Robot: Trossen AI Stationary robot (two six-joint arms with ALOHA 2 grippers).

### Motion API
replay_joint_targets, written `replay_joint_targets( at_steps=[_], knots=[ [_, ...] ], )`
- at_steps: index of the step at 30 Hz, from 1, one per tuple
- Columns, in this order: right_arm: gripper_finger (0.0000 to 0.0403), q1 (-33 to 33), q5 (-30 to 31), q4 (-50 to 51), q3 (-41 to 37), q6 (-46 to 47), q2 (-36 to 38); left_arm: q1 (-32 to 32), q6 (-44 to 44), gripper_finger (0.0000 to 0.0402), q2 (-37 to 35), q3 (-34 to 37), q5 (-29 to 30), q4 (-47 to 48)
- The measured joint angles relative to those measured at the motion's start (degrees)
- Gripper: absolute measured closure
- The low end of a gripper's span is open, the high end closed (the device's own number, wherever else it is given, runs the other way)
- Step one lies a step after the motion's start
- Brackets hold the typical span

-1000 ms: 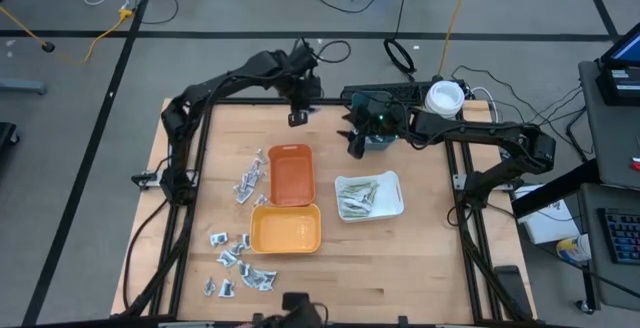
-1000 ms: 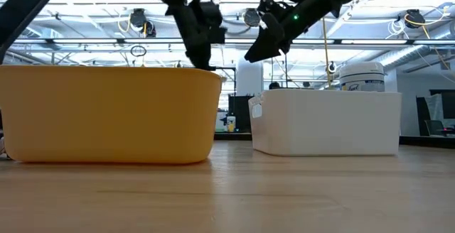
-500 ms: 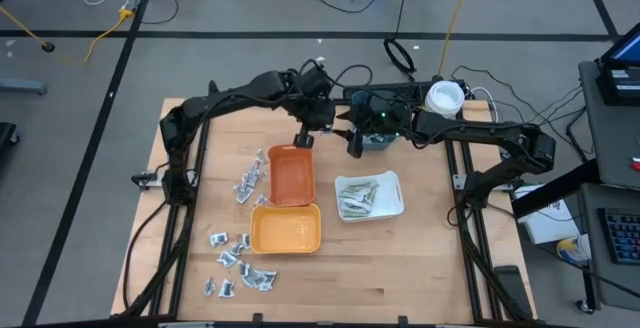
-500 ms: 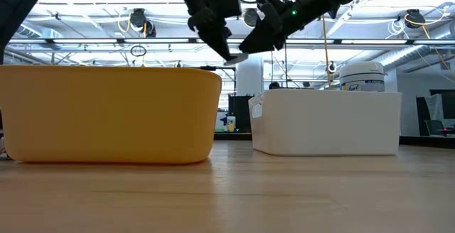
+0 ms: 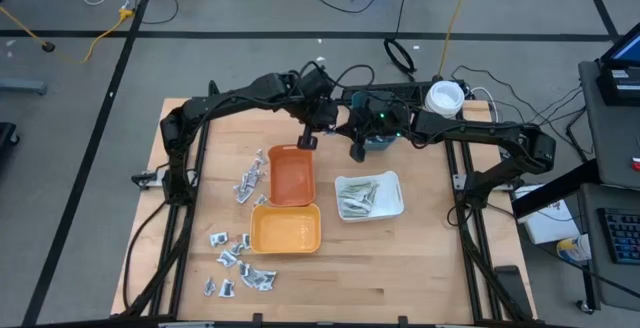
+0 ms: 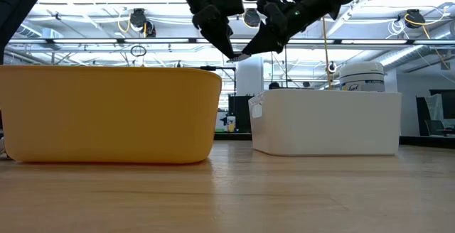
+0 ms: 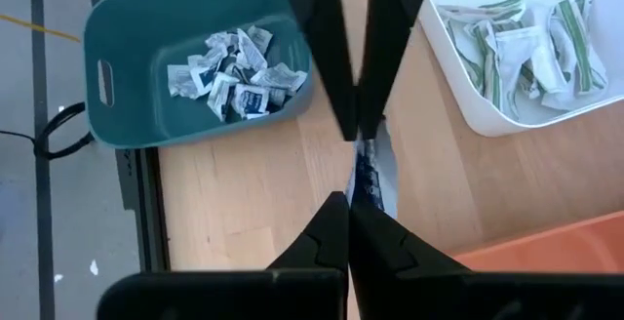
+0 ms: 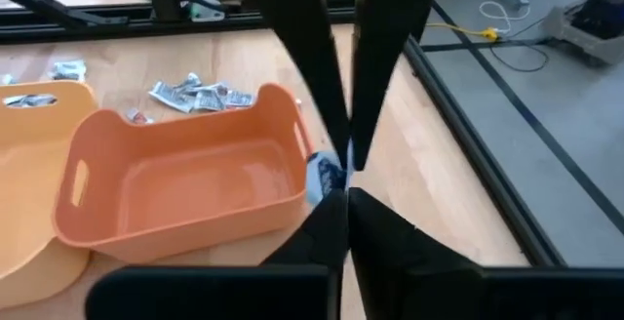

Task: Pick & Place First Aid Supplies
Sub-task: Put the blue sachet into the blue bin

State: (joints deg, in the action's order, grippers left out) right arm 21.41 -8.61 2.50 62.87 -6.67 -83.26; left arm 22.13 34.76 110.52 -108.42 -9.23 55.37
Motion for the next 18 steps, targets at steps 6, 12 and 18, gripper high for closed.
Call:
replay_joint_targets(
  at_steps=[6,12,18],
  knots=[
    [0.0401,0.0,-0.6,0.3,0.0,0.0,0.0,-0.4,-1.3,0.0399,0.0,0.1,0.5,-1.3],
    [0.0402,1.5,-0.5,1.6,0.0,-0.9,0.0,-0.3,-9.4,0.0361,0.0,0.1,5.0,-1.4],
    [0.0402,4.9,2.5,7.7,0.0,-4.1,0.3,1.1,-13.1,0.0262,0.0,0.1,5.9,-0.8]
  ],
)
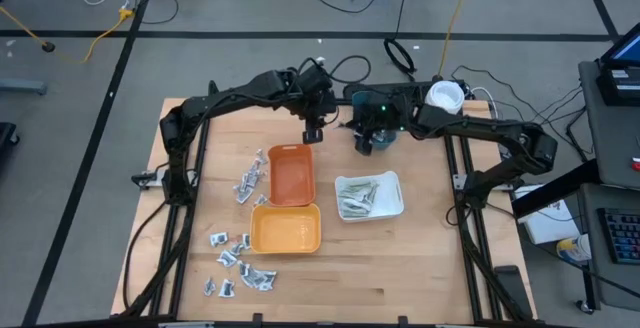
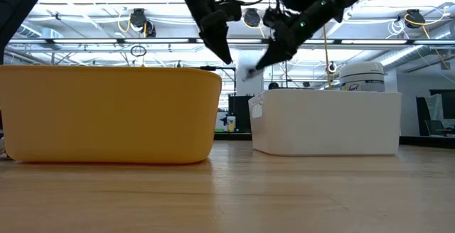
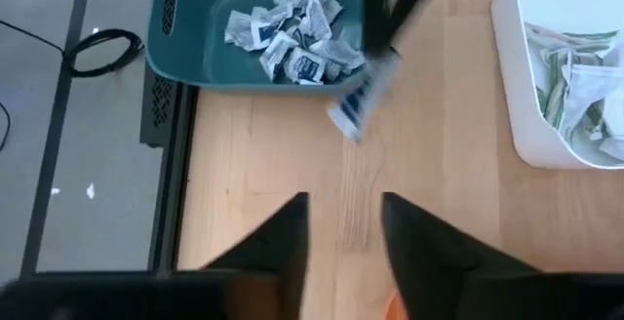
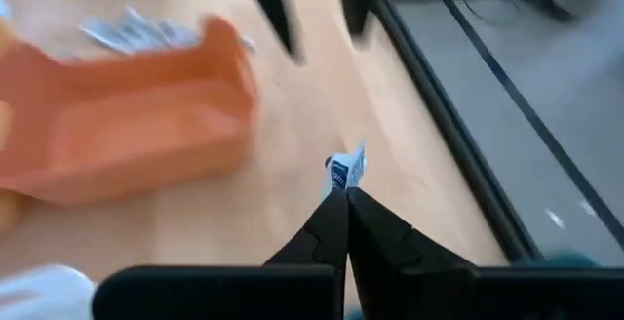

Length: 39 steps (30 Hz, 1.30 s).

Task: Pick & Place First Aid Supplies
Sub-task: Put the blue sachet into the blue bin, then put the orange sachet into the orange bin

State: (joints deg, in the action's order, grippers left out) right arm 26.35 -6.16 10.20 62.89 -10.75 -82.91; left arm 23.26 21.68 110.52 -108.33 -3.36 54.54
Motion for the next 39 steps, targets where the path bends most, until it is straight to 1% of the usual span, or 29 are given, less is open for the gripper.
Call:
replay_joint_targets(
  at_steps=[2,4,8,11,13,15,17,22,25,27,31,34,36,39],
  knots=[
    [0.0402,1.5,2.7,2.4,0.0,-1.5,0.0,0.1,0.0,0.0230,0.0,0.0,0.0,0.1],
    [0.0402,3.1,6.6,4.9,0.0,-3.2,0.0,0.3,0.2,0.0201,0.0,0.0,0.0,0.2],
    [0.0403,6.0,13.6,10.4,0.0,-7.4,0.0,0.7,-0.4,0.0158,0.0,0.0,0.0,0.3],
    [0.0402,7.7,13.8,11.3,0.0,-8.9,0.0,1.3,-1.5,0.0138,0.0,0.0,0.0,0.6],
    [0.0394,8.2,13.8,11.3,0.0,-10.0,0.0,1.7,-2.6,0.0128,0.0,0.0,0.0,0.6],
    [0.0376,8.2,13.8,11.3,0.0,-10.4,0.0,2.1,-3.9,0.0120,0.0,0.0,0.0,0.6],
    [0.0348,8.2,13.6,11.3,0.0,-9.8,0.0,2.6,-5.2,0.0113,0.0,0.0,0.0,1.1],
    [0.0254,8.2,13.5,11.1,0.0,-5.5,0.0,3.3,-5.6,0.0099,0.0,0.0,-0.1,2.7],
    [0.0206,8.1,10.6,11.1,0.0,-4.2,0.6,3.4,-5.7,0.0095,0.0,0.0,-1.4,2.6],
    [0.0182,7.7,9.9,9.5,0.0,-1.1,1.5,3.4,-5.5,0.0094,0.0,0.0,-2.3,2.4],
    [0.0154,6.8,9.3,8.1,0.0,8.1,3.6,3.4,-5.2,0.0093,0.0,0.0,-2.8,2.4],
    [0.0144,5.5,9.4,7.8,-0.5,10.8,6.4,3.4,-4.4,0.0093,0.0,0.0,-3.0,2.4],
    [0.0141,4.2,9.4,5.9,-2.9,11.6,9.0,3.3,-4.2,0.0093,0.0,0.0,-4.2,2.4],
    [0.0141,1.6,9.4,-0.4,-9.1,13.4,14.4,3.3,-4.2,0.0093,0.0,0.0,-6.6,2.4]
  ],
)
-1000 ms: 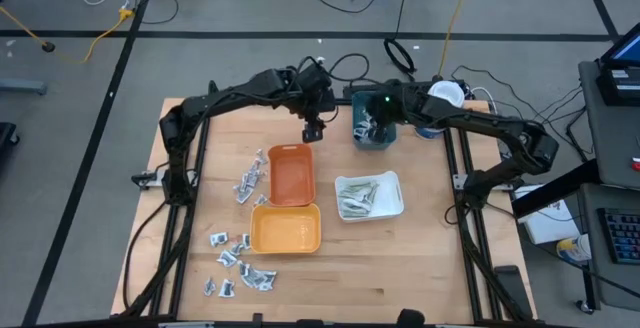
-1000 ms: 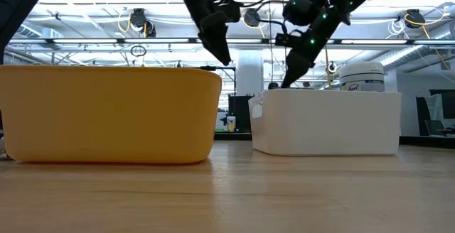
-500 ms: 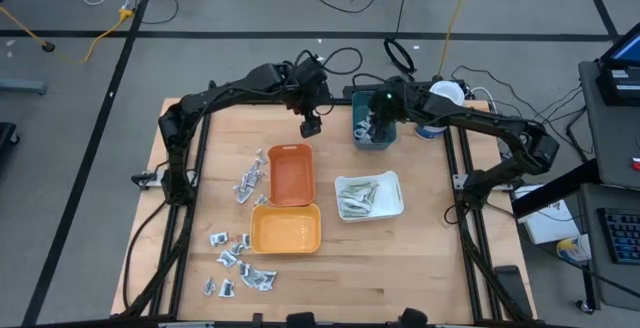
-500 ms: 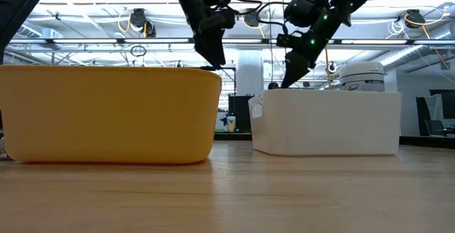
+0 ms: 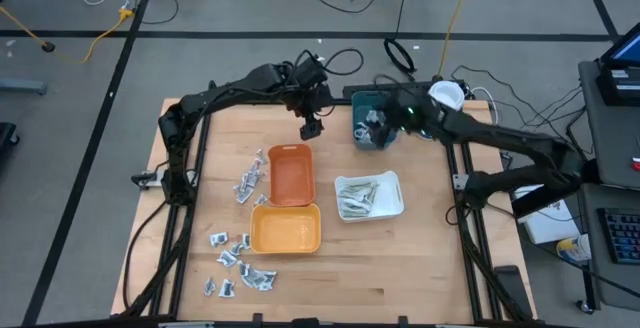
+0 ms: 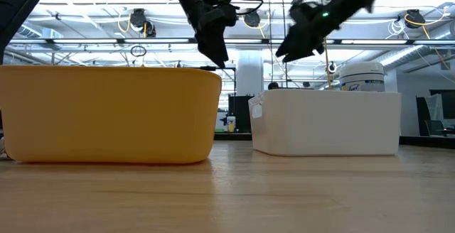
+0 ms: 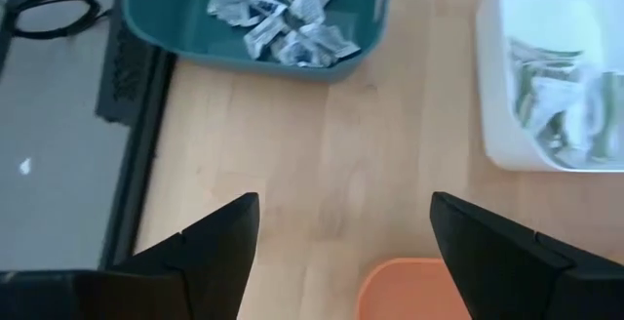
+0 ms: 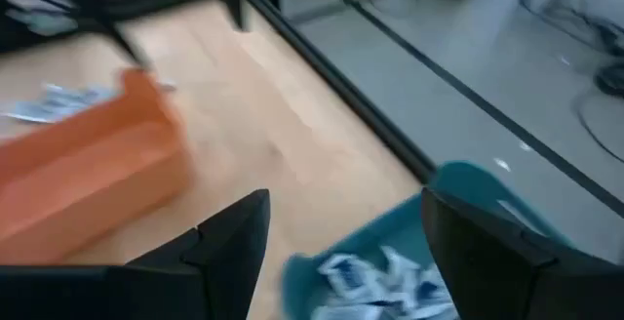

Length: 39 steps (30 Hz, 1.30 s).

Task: Pick & Place First Aid Supplies
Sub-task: Put the orange sachet into the orange bin

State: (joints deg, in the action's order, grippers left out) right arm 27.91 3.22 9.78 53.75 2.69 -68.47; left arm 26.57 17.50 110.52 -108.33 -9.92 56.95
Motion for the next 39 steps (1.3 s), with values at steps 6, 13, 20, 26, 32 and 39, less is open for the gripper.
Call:
replay_joint_targets(
  at_steps=[6,13,20,26,32,39],
  knots=[
    [0.0143,-4.7,0.1,-6.1,-14.2,4.2,12.6,-0.2,0.4,0.0094,0.0,0.0,-2.3,0.0],
    [0.0141,-6.7,2.3,-6.1,-28.1,6.3,27.0,-0.2,2.6,0.0094,0.0,0.0,-5.8,-0.1],
    [0.0143,-6.7,4.2,-6.3,-39.3,6.0,41.7,-0.2,2.8,0.0094,0.0,0.0,-8.5,-0.2],
    [0.0145,-6.7,4.2,-6.3,-44.4,4.7,52.1,-1.0,2.5,0.0094,0.0,0.0,-8.6,-0.2],
    [0.0146,-6.6,5.6,-5.9,-46.4,2.0,58.8,-2.1,2.8,0.0094,0.0,0.0,-8.6,-0.2],
    [0.0143,-6.6,11.6,0.8,-46.2,1.7,65.0,-3.2,2.1,0.0094,0.0,0.0,-8.5,-2.3]
  ],
)
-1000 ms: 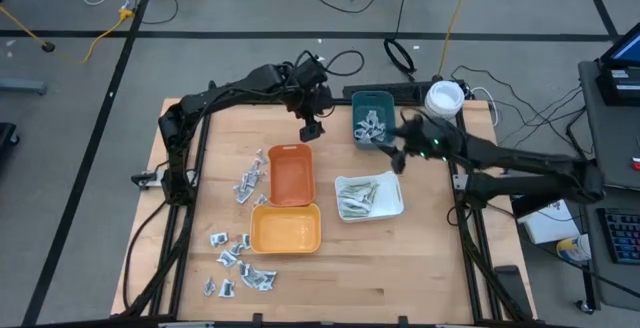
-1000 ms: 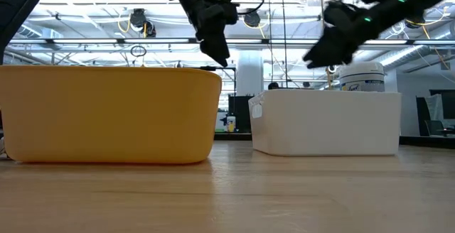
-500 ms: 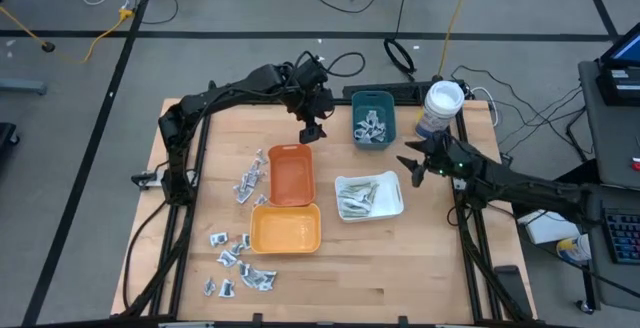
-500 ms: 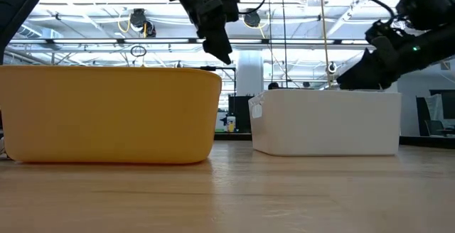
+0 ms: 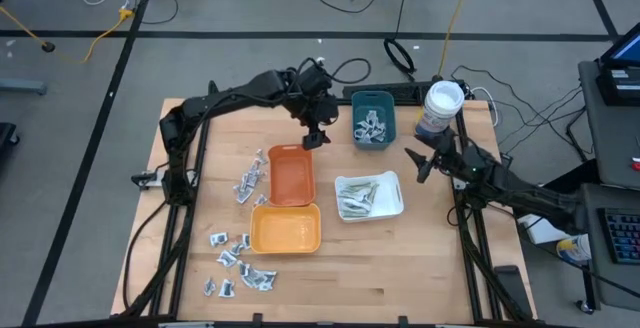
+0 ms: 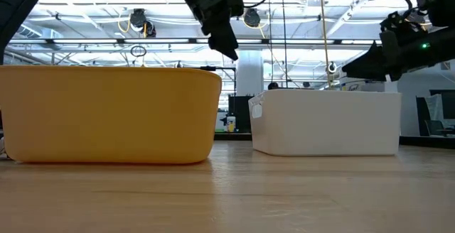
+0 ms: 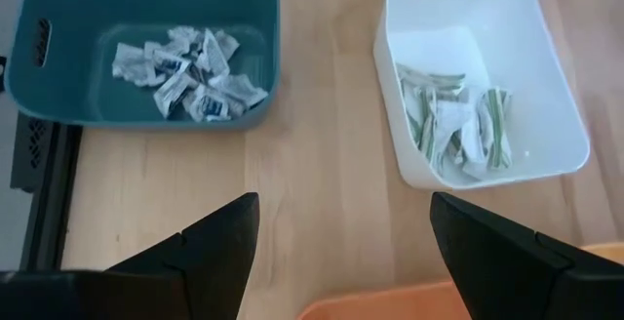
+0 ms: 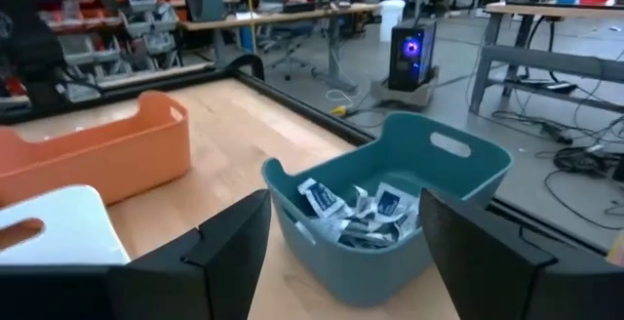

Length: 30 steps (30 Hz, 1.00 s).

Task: Pick & Place First Aid Supplies
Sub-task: Put the orange sachet into the orange bin

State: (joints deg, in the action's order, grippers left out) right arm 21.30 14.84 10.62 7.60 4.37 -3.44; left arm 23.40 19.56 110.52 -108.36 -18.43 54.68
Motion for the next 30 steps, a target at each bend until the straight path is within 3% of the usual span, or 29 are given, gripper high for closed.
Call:
replay_joint_targets(
  at_steps=[9,16,20,30],
  knots=[
    [0.0145,0.0,0.1,-1.1,-0.6,-2.0,3.2,-1.0,-2.9,0.0094,0.0,0.0,-0.1,-6.0],
    [0.0145,0.3,0.4,-12.3,-2.0,-8.5,3.2,-1.1,-5.6,0.0093,0.0,0.0,-1.1,-7.0],
    [0.0146,0.8,0.2,-17.5,-5.9,-6.2,3.2,-1.2,-6.8,0.0093,0.0,0.0,-1.1,-7.0],
    [0.0145,0.8,0.1,-14.2,-6.6,-2.4,0.8,-2.2,-8.2,0.0094,0.0,0.0,-0.1,-7.1]
  ],
)
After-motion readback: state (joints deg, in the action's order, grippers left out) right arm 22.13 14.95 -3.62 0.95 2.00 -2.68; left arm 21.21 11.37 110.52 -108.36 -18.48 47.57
